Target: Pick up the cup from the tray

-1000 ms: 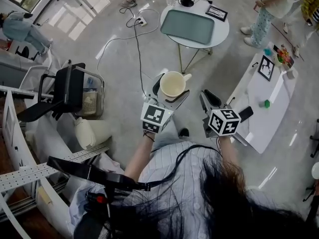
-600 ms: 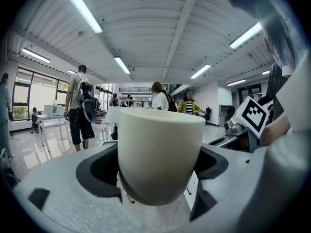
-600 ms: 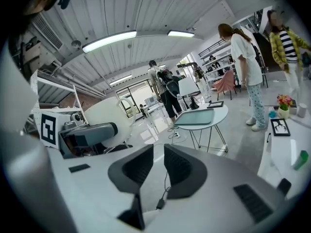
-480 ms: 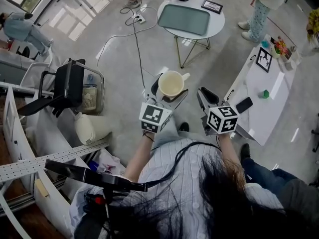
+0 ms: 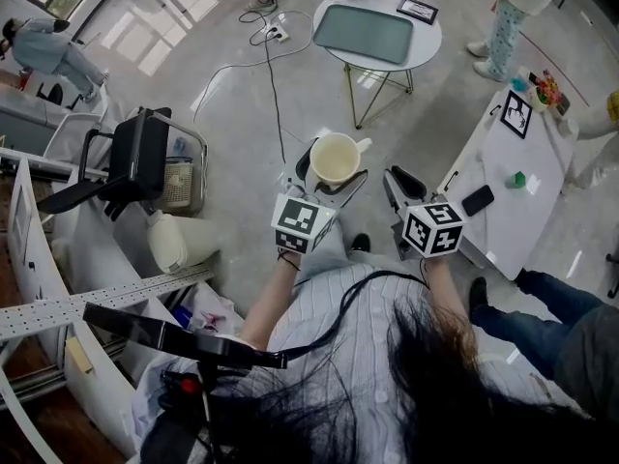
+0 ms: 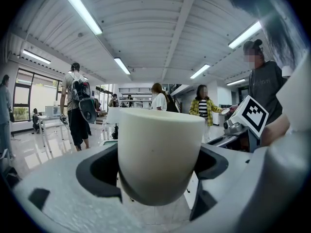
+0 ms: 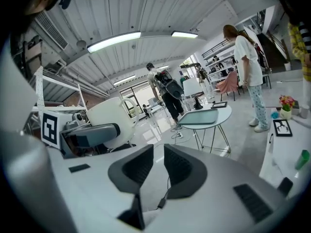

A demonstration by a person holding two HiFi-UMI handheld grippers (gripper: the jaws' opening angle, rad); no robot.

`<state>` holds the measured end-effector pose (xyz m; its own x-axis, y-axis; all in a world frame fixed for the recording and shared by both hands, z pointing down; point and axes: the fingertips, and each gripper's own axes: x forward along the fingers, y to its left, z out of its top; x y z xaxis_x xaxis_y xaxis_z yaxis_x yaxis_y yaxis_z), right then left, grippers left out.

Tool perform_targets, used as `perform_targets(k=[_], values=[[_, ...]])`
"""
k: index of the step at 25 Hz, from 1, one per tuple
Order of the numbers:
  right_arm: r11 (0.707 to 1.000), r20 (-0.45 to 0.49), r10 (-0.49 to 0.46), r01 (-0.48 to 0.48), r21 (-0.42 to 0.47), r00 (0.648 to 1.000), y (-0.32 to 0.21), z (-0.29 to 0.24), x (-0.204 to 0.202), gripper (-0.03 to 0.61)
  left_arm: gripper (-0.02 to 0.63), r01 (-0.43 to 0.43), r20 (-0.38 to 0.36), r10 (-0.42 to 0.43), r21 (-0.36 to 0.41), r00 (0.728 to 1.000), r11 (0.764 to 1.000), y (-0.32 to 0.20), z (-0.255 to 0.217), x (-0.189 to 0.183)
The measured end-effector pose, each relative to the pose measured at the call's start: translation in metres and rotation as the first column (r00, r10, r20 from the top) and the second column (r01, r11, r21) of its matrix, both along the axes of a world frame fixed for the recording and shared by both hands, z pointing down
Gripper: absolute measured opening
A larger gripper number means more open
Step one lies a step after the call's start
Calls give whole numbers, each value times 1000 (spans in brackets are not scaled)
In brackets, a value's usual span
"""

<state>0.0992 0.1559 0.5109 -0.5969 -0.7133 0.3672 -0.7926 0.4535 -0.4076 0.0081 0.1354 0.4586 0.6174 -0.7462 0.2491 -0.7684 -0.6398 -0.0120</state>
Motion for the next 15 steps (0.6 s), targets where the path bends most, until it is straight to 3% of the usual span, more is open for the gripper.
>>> perform_targets(k=[15], values=[[1000,-14,8,-8,8,1000,1,-4,0,83,459,-22,-17,22,-5,1000,1000,-2,-1,2]])
